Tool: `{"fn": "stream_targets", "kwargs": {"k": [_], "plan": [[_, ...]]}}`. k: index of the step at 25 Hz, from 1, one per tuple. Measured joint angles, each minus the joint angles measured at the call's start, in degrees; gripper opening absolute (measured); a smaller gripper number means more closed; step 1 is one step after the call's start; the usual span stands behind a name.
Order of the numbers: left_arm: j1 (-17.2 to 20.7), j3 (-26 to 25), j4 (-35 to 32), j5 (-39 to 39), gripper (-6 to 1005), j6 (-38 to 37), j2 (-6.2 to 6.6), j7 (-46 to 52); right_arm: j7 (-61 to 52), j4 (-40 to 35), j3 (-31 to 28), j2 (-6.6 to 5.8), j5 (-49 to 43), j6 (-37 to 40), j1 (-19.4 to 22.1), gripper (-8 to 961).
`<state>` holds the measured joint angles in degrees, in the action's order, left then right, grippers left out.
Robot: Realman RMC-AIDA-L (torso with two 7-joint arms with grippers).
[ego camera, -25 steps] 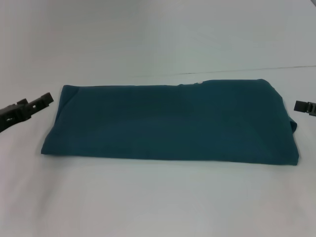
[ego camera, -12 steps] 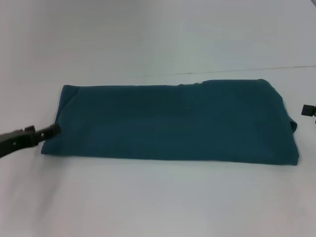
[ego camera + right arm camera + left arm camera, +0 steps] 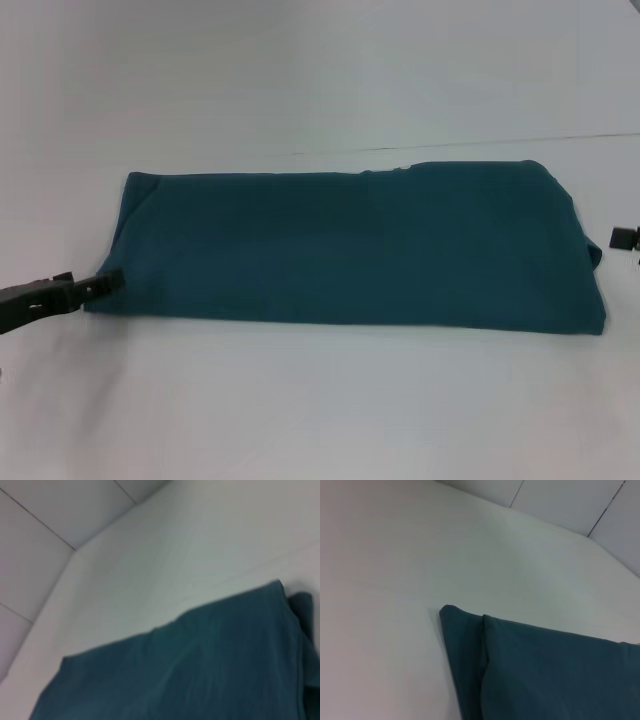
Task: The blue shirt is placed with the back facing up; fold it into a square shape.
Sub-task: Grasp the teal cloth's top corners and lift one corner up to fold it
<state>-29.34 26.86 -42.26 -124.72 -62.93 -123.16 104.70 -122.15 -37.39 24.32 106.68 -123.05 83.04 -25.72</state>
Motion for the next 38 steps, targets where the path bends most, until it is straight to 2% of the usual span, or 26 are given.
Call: {"fn": "stream_targets", "kwargs": {"k": [12,24,38], "plan": [[-0.7,1.9,1.0,-2.3,878,3.6,-0.44,0.9,-0.3,-0.1,-0.5,0.47,-2.0,-0.5,-0.5,904],[-0.9,4.7,1.1,-2.3,817,3.6,-0.51,1.3,-0.4,0.0,-0.5,0.54,-1.8,-1.0,-0.3,894],[-1.4,5.4,0.7,-2.9,745,4.6,-0.51,1.5,0.0,0.1,-0.9,0.63,-1.6,-1.7,0.0,882]]}}
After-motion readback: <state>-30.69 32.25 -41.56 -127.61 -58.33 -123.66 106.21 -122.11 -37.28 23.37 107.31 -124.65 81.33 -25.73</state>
